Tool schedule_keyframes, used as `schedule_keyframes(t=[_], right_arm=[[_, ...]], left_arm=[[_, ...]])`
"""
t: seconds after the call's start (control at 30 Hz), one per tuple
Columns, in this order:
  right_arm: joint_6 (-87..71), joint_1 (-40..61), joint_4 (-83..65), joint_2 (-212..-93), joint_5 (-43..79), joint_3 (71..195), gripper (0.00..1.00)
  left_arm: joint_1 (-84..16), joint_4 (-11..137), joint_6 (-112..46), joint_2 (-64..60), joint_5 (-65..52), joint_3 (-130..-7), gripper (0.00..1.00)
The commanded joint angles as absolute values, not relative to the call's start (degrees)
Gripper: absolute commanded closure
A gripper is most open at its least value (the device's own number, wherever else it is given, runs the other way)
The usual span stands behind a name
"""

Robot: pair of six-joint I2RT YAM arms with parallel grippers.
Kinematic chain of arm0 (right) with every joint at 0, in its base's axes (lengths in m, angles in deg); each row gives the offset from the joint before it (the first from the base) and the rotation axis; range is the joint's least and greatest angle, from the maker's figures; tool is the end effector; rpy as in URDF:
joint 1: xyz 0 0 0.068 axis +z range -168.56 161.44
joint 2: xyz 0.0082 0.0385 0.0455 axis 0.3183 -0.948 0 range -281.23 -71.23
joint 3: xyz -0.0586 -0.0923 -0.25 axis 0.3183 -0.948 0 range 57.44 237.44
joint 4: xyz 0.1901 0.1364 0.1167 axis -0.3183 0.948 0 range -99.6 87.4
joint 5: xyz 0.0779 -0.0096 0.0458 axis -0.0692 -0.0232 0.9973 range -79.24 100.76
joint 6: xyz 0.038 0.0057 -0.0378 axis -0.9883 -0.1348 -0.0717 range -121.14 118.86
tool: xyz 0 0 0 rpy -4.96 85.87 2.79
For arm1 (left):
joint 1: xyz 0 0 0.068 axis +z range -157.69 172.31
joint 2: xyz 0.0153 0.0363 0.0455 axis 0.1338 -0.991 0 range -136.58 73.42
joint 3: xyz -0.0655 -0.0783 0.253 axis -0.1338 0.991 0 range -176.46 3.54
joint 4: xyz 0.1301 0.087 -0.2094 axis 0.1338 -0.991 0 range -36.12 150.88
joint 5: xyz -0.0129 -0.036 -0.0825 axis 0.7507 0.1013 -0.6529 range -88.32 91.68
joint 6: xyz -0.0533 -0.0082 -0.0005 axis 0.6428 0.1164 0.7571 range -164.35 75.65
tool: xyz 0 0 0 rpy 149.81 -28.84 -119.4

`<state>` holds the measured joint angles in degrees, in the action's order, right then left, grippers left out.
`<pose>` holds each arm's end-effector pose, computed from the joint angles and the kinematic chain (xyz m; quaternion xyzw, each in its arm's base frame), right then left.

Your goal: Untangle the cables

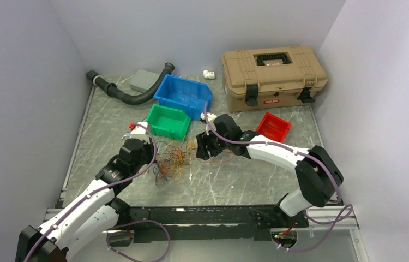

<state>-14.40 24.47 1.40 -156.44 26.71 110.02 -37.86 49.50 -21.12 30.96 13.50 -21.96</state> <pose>0.2237 0.2220 0.2204 -0.2866 0.8658 0.2963 0.2836 0.1531 -0.0805 0.2259 -0.0010 0.8557 -0.1501 0.4952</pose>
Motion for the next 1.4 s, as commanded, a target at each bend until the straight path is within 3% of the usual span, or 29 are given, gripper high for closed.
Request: schedule_keyframes(t=[0.0, 0.4, 0.57, 0.8, 1.03, 1.37], right_arm=[[-18.9, 24.6, -10.7, -160.5, 28.1, 113.5, 0.39], [-27.1, 24.6, -15.9, -166.4, 23.9, 112.5, 0.66], [-27.3, 24.6, -15.2, -167.1, 25.2, 112.9, 0.69], [-28.1, 24.2, -12.2, -166.3, 23.5, 113.0, 0.99], [-30.4, 18.1, -6.8, -157.3, 17.9, 109.5, 1.00], [-33.9, -7.2, 8.9, -136.0, -2.7, 106.2, 1.00]], left_arm=[[-37.7, 52.4, -21.8, 31.6, 12.7, -22.5, 1.00], [-37.7, 52.2, -21.9, 31.9, 14.1, -22.7, 1.00], [-37.7, 52.2, -21.8, 31.9, 14.0, -22.6, 1.00], [-37.7, 51.6, -21.6, 32.1, 15.0, -22.9, 1.00], [-37.7, 49.2, -19.4, 33.8, 20.1, -22.4, 1.00], [-37.6, 35.1, -6.7, 32.8, 39.1, -25.4, 1.00]])
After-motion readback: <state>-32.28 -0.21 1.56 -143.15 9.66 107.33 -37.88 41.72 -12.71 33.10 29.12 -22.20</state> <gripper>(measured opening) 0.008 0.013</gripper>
